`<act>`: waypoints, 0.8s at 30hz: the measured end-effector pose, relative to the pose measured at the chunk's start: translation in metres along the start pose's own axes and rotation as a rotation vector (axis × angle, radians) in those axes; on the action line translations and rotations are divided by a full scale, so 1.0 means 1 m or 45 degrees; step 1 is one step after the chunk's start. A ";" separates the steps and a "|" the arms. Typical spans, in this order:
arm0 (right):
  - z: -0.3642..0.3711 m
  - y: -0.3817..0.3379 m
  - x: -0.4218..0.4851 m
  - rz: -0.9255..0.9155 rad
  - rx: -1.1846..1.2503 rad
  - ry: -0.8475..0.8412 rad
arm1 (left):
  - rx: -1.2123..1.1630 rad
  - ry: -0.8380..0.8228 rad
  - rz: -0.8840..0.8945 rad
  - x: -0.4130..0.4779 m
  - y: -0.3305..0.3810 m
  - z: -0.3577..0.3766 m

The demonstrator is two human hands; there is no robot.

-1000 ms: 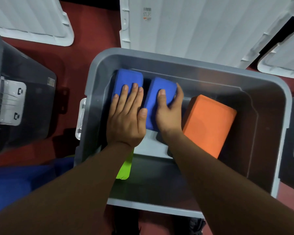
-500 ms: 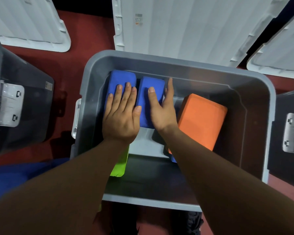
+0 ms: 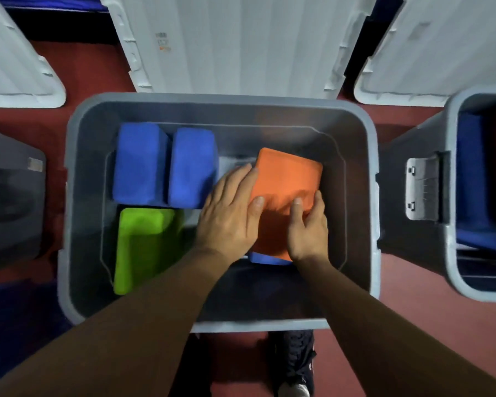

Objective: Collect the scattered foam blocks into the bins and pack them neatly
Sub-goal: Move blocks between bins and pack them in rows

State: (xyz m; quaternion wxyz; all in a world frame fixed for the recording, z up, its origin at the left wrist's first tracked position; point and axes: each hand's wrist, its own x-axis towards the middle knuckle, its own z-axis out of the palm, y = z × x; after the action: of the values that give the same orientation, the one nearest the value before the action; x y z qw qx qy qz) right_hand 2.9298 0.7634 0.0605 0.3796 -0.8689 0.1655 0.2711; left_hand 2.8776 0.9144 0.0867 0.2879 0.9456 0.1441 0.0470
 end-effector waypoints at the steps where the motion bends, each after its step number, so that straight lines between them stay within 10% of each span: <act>1: -0.003 0.008 0.000 0.049 -0.015 0.005 | -0.032 -0.049 -0.046 -0.006 0.005 0.011; 9: -0.004 0.039 -0.002 0.176 0.071 -0.173 | -0.123 -0.537 -0.628 -0.048 0.016 0.075; 24: -0.040 -0.064 -0.082 -0.205 0.282 -0.001 | -0.188 -0.572 -0.497 -0.045 0.055 -0.060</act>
State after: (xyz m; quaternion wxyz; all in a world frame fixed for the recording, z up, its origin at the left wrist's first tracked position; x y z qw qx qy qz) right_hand 2.9101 0.7826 0.1682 0.4938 -0.8320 0.1242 0.2201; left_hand 2.8380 0.8889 0.1666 0.3843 0.8632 0.2520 -0.2091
